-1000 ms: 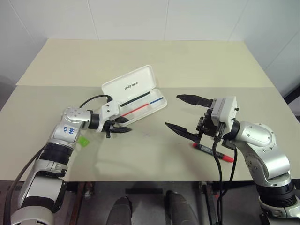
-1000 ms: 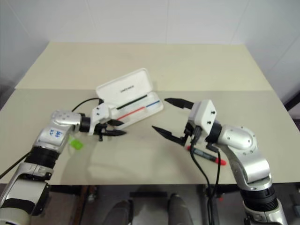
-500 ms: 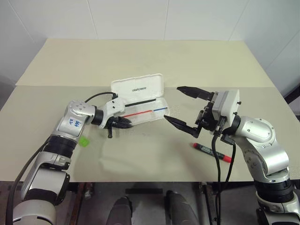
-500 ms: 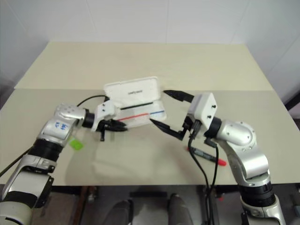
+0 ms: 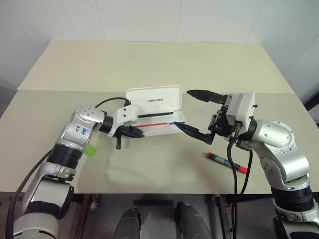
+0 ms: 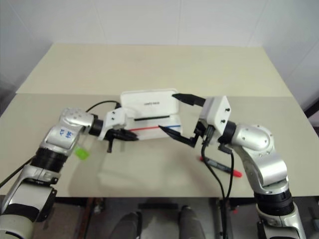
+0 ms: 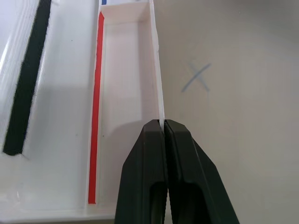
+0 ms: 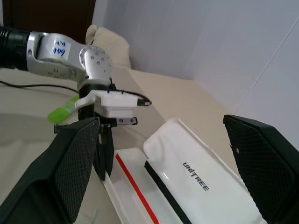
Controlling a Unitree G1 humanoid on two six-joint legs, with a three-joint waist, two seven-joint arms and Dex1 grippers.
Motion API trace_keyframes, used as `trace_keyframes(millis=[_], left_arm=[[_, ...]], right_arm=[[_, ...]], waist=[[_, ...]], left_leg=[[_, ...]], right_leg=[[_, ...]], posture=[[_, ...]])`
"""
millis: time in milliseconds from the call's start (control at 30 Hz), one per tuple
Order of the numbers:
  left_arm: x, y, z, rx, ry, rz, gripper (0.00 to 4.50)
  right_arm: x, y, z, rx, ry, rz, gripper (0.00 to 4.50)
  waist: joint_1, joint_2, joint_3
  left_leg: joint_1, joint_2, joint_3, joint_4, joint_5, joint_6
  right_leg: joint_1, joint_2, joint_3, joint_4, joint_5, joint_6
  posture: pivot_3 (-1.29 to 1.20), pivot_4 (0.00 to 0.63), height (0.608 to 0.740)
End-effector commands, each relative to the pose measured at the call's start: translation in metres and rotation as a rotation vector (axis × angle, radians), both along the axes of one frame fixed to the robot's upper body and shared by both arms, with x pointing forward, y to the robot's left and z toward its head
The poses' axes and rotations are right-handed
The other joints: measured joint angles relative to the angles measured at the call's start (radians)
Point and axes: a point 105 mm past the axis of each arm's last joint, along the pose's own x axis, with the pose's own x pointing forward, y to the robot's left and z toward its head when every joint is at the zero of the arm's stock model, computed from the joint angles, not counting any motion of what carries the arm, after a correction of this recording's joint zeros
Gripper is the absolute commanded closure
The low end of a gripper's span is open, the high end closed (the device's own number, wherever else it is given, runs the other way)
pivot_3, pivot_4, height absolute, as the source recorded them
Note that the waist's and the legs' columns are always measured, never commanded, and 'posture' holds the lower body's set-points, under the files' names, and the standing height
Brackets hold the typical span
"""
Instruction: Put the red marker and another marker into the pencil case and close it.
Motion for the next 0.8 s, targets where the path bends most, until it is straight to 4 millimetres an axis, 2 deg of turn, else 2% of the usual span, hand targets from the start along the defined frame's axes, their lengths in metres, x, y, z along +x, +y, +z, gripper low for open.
trace_keyframes(millis=[33,167,333,467,600,700,800], left_arm=[[-0.022,-0.010,0.006,-0.028,0.010,-0.059,4.48],[-0.037,-0.008,-0.007,-0.013,0.051,-0.048,4.48],[-0.041,-0.002,-0.017,0.015,0.064,-0.023,4.48],[-0.040,0.000,-0.020,0.025,0.064,-0.016,4.48],[-0.038,-0.006,-0.014,-0.038,0.082,-0.009,4.48],[-0.038,-0.009,-0.011,-0.056,0.067,-0.022,3.85],[-0.039,-0.012,-0.003,-0.096,0.055,-0.044,2.81]], right_arm=[[-0.004,-0.008,0.007,0.006,-0.020,-0.004,0.00],[-0.005,-0.008,0.006,0.005,-0.014,-0.002,0.00],[-0.006,-0.007,0.006,0.005,-0.009,0.003,0.00],[-0.007,-0.007,0.005,0.003,-0.005,0.006,0.00],[-0.007,-0.006,0.004,0.004,0.003,0.011,0.00],[-0.007,-0.005,0.003,0.007,0.009,0.015,0.00],[-0.006,-0.005,0.001,0.008,0.014,0.018,0.00]], waist=[[-0.003,0.000,0.000],[-0.004,0.000,0.000],[-0.002,0.000,0.000],[-0.003,0.000,0.000],[-0.001,0.000,0.000],[-0.001,0.000,0.000],[-0.001,0.000,0.000]], left_leg=[[0.000,0.000,0.000,0.000,0.000,0.000],[0.000,0.000,-0.001,0.000,0.000,0.000],[0.001,0.000,-0.001,0.002,0.000,0.000],[0.001,0.000,0.000,0.002,0.000,0.000],[0.001,0.000,0.000,0.002,0.000,0.000],[0.000,0.000,0.000,0.002,0.000,0.000],[0.001,0.000,0.000,0.002,0.000,0.000]], right_leg=[[0.000,0.000,0.000,0.000,0.000,0.000],[-0.001,0.000,0.000,0.002,-0.001,-0.001],[0.000,0.000,0.000,0.002,-0.002,-0.003],[0.000,0.000,0.000,0.002,-0.004,-0.007],[0.000,0.000,0.000,0.002,-0.004,-0.007],[0.000,0.000,0.000,0.002,-0.004,-0.007],[0.000,0.000,0.000,0.002,-0.004,-0.007]], posture=[[0.00,0.150,0.740],[0.00,0.150,0.740],[0.00,0.150,0.740],[0.00,0.150,0.740],[0.00,0.150,0.740],[0.00,0.150,0.740],[0.00,0.150,0.740]])
